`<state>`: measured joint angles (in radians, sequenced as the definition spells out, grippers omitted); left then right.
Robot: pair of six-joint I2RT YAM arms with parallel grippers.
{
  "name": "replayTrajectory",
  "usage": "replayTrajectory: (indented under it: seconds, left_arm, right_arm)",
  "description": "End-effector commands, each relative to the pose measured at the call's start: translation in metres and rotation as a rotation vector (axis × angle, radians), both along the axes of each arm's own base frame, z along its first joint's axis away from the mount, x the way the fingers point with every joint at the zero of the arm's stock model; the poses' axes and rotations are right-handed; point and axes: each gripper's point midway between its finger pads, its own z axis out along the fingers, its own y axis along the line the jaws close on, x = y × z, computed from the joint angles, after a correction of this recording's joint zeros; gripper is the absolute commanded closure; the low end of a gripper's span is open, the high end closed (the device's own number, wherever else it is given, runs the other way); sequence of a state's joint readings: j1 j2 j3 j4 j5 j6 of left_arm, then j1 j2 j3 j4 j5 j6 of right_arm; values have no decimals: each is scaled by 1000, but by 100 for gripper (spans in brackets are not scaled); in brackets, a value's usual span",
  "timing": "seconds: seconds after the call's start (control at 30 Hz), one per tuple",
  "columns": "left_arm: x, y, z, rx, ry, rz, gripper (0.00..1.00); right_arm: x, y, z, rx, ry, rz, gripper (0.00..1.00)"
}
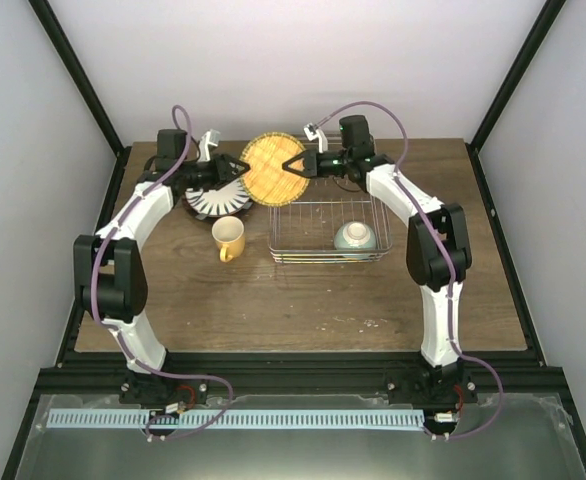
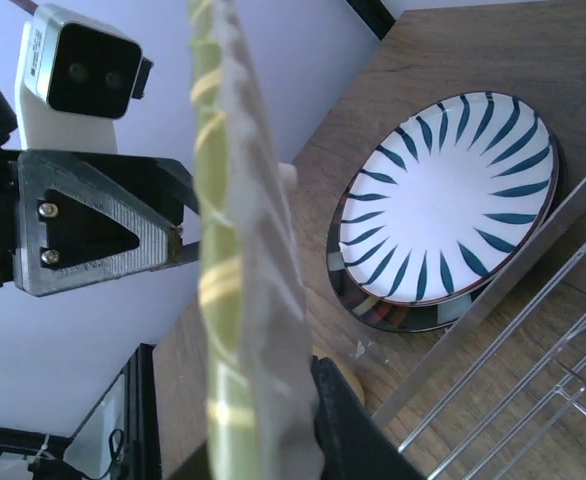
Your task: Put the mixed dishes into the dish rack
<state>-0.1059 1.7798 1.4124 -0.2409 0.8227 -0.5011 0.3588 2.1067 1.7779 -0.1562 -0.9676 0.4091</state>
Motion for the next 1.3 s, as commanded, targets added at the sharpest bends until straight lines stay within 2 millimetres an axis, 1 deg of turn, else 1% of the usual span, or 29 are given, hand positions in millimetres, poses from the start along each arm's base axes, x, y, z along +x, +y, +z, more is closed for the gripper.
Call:
replayTrajectory:
  seconds: [0.0,0.13,0.17,0.23,0.33,0.43,0.47,0.5,0.53,0.57,0.6,0.7,0.77,0.87,0.9,0.93,1.0,1.1,1.27]
  left_arm:
    - [5,-1,19,16,-59,2,47]
    - [8,7,26,59,-86,36,13]
    - [8,9,28,71,-93,45,9]
    - [11,18,32,95,-106,72,6]
    - [14,35,39,131,-124,120,5]
    - [19,60,41,216,-140,201,4]
    - [20,68,39,260,-139,232,4]
    - [21,76,37,306,-137,258,4]
    - [23,88,32,367,-129,300,4]
    - [25,96,31,419,-128,328,4]
    - [24,106,25,462,-105,361,4]
    - [23,130,11,579,-59,444,4]
    - [21,140,5,630,-42,479,4]
    - [19,148,1,673,-37,497,4]
    - [19,148,0,680,-37,492,4]
    - [19,148,-1,684,-38,488,4]
    - [19,147,-2,685,-38,486,5]
    - [20,146,-3,677,-36,476,5]
    - [20,141,-10,663,-24,447,5]
  right_arm:
    - [1,2,33,-32,-111,-32,99]
    - [11,-8,46,-96,-157,-113,99]
    - [12,-11,50,-114,-172,-132,99]
    - [19,-20,58,-164,-202,-188,99]
    - [30,-36,71,-245,-244,-282,99]
    - [42,-58,84,-347,-279,-410,99]
    - [46,-67,85,-384,-284,-456,99]
    - [48,-76,82,-427,-282,-494,99]
    - [51,-85,93,-447,-302,-542,99]
    - [54,-95,96,-481,-305,-591,99]
    - [55,-104,99,-510,-307,-636,99]
    - [59,-136,99,-619,-302,-780,99]
    - [59,-157,95,-699,-291,-868,99]
    - [54,-185,89,-796,-268,-986,99]
    - [51,-192,93,-807,-269,-1017,99]
    - [48,-199,85,-843,-255,-1037,99]
    - [44,-212,78,-895,-237,-1081,99]
    - [37,-228,66,-964,-207,-1118,99]
    - [29,-244,48,-1024,-167,-1130,99]
